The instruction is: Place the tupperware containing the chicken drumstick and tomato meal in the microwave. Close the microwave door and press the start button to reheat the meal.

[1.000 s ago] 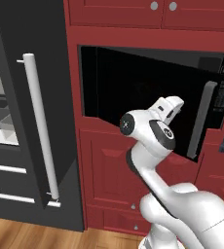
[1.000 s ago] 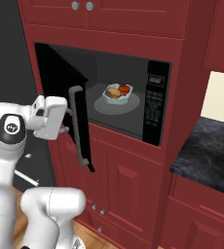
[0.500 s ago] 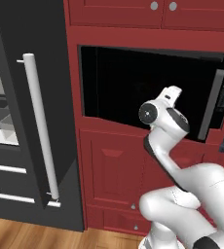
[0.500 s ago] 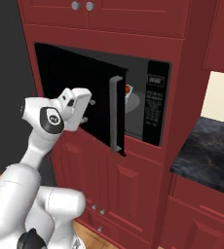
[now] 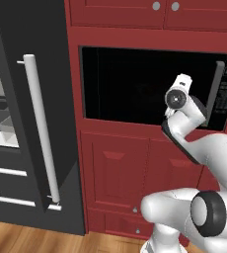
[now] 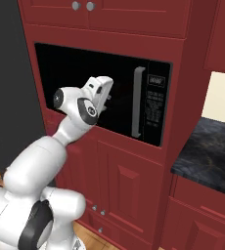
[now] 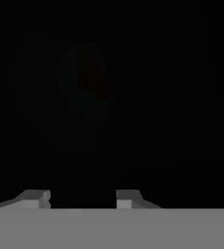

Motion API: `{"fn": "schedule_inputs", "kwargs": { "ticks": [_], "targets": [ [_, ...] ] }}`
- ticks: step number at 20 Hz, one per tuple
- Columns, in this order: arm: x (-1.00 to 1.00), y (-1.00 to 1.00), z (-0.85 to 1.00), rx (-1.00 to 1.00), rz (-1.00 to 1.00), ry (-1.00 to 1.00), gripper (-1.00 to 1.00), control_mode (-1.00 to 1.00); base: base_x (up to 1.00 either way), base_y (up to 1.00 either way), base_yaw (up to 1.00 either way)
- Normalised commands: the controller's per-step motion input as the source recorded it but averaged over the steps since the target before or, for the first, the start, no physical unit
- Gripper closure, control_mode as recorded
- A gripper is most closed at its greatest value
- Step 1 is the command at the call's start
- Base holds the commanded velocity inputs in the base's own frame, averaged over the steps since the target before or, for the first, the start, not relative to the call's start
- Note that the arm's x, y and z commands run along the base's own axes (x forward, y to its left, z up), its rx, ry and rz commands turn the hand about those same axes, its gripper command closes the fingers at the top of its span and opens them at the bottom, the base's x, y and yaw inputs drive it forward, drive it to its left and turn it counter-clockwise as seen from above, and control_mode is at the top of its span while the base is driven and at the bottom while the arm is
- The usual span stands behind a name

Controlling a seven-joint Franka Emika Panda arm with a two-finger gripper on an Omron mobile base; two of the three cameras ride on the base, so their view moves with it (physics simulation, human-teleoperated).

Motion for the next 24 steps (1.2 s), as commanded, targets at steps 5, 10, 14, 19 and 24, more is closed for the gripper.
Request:
{"fn": "schedule_inputs", "kwargs": {
  "ticks": [5,10,14,19,24],
  "targets": [
    [0.42,-0.10,0.00,0.00,0.11,0.12,-1.00,-1.00,0.00,0.00,0.00],
    [-0.48,0.00,0.18,0.00,0.00,0.01,-1.00,-1.00,0.00,0.00,0.00],
    [-0.94,-0.01,0.29,0.00,0.06,0.00,-1.00,-1.00,0.00,0.00,0.00],
    [-1.00,-0.36,0.02,0.11,0.22,0.00,-1.00,-1.00,0.00,0.00,0.00],
    [-1.00,-0.77,0.00,0.25,0.27,-0.01,-1.00,-1.00,0.00,0.00,0.00]
  ]
}}
